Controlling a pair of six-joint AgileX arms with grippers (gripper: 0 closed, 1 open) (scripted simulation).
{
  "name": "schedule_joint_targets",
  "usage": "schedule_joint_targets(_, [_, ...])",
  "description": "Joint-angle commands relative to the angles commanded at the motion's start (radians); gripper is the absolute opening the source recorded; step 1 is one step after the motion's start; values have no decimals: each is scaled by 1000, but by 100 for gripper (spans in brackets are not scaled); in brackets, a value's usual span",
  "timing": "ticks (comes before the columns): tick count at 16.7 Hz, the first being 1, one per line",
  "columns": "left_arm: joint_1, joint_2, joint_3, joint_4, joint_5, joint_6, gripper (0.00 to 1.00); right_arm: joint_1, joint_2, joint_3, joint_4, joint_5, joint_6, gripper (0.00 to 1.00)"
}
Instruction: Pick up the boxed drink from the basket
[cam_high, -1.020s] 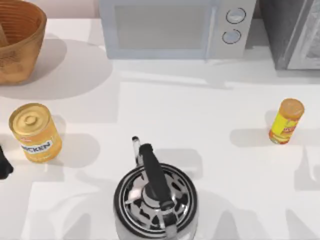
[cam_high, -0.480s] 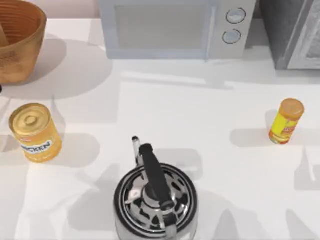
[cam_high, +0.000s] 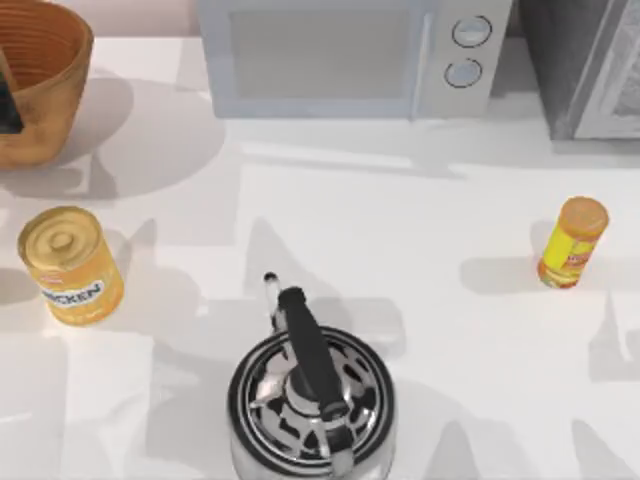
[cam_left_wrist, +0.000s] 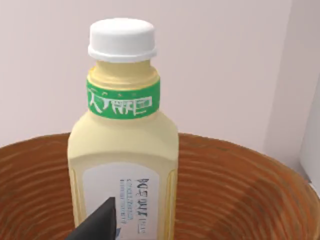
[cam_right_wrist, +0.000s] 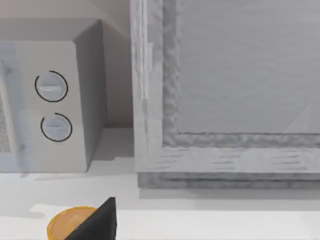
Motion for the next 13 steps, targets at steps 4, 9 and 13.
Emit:
schedule_joint_targets(4, [38, 344, 139, 181, 40, 4, 100, 0, 0, 0, 0, 0, 0, 100])
schedule_joint_targets(9, [74, 589, 281, 357, 79, 8, 100, 0, 0, 0, 0, 0, 0, 100])
schedule_joint_targets(13, [80, 631, 316, 395, 88, 10, 100, 0, 0, 0, 0, 0, 0, 100])
